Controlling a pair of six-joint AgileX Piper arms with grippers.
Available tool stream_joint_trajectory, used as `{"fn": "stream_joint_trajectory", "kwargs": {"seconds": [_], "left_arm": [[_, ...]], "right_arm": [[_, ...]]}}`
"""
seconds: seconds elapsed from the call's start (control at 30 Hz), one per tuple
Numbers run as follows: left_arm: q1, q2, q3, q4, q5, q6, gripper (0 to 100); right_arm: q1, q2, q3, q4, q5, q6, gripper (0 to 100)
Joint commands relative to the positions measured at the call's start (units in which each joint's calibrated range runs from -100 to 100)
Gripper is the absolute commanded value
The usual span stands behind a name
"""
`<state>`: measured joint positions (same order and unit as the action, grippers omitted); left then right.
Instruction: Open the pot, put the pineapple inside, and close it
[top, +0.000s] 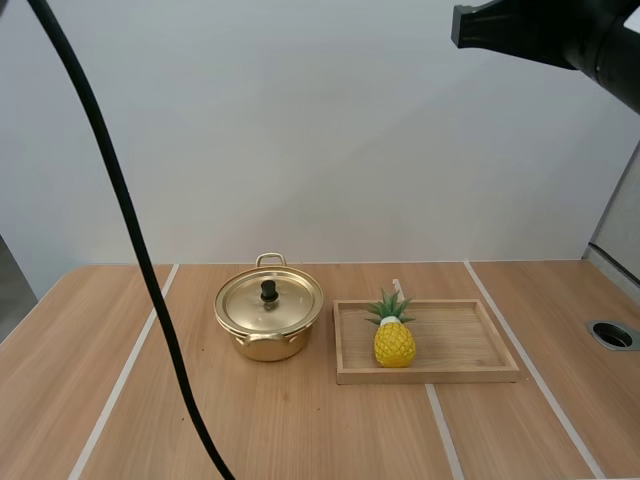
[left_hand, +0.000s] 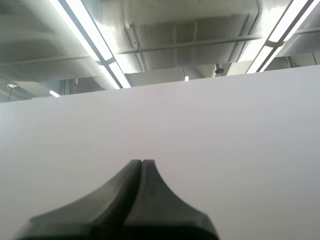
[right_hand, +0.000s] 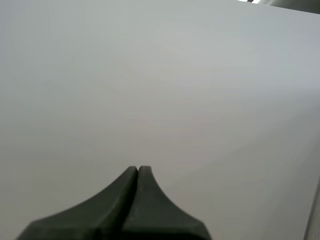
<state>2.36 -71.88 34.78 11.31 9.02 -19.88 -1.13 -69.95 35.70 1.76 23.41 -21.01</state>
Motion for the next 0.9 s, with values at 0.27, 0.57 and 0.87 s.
{"fn": "stream_joint_trajectory", "kwargs": {"seconds": [0.27,0.57,0.87], "left_arm": [[-0.02,14.2,-14.8,-10.1,23.7,8.3,0],[-0.02,26.2,-21.2,-28.8,53.1,22.8,0],[-0.02,34.4,-21.2,-28.9,62.9,24.1,0]], "right_arm": [[0.0,7.9,-6.7,2.6,6.6,-0.2,0],[0.0,16.9,-9.7,5.2,20.2,-0.6,0],[0.0,22.4,-9.7,5.2,32.3,-3.0,0]]}}
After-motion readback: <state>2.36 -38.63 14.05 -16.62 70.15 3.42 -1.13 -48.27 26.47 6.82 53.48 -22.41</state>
